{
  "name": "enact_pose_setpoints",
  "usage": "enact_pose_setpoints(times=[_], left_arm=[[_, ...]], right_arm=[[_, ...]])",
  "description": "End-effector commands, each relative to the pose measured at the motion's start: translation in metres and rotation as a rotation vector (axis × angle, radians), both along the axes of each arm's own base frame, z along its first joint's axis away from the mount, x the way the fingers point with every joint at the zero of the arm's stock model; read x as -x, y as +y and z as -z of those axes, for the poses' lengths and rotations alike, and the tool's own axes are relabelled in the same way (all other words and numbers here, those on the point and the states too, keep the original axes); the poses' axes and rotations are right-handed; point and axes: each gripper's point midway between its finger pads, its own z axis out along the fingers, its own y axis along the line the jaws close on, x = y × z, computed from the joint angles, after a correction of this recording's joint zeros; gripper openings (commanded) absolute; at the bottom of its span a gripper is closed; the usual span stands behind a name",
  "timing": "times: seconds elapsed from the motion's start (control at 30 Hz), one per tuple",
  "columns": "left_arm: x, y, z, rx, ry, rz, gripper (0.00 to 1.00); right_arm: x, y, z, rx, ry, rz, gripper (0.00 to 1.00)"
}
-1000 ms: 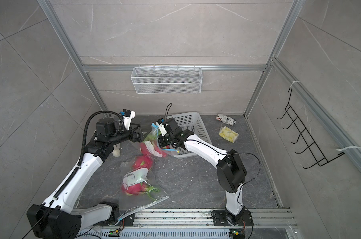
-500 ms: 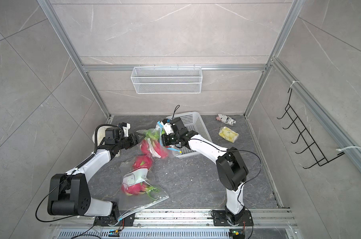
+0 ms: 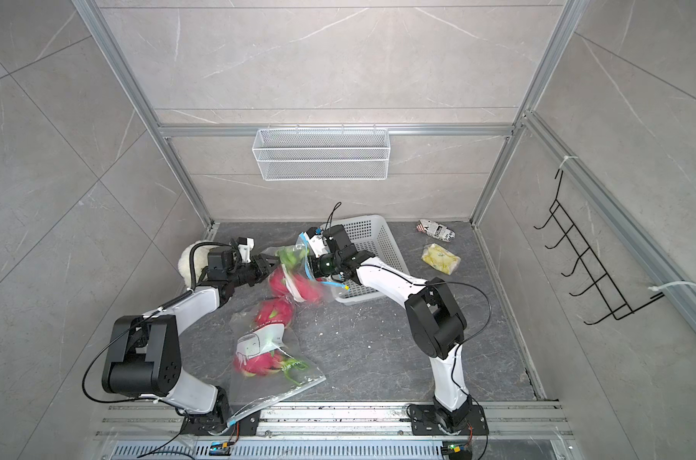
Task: Open the zip-top bag and take out the dragon fruit
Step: Pick up the dragon fruit from the zipper food storage bag.
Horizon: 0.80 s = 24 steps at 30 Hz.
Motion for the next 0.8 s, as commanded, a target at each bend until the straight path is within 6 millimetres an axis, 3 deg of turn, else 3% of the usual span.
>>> enact_pose_setpoints(times=[0.0,0.37,0.63,0.77], left_arm=[[0.007,-0.009,0.009,0.033,0.030,0.031,0.45],[0.008,-0.014,0.002,0.052,0.014,0.060,0.44],[0.008,-0.016,0.004,0.072,0.017,0.070,0.44],[0.007,-0.014,0.001,0.063,0.013,0.065,0.45]], right_arm=[[0.010,0.012,0.021,0.048,0.032,-0.046,0.53],[-0.011,0.020,0.051,0.319,-0.094,-0.011,0.53],[-0.024,0.026,0.081,0.393,-0.087,0.026,0.03],[-0.024,0.024,0.074,0.373,-0.096,0.035,0.00]])
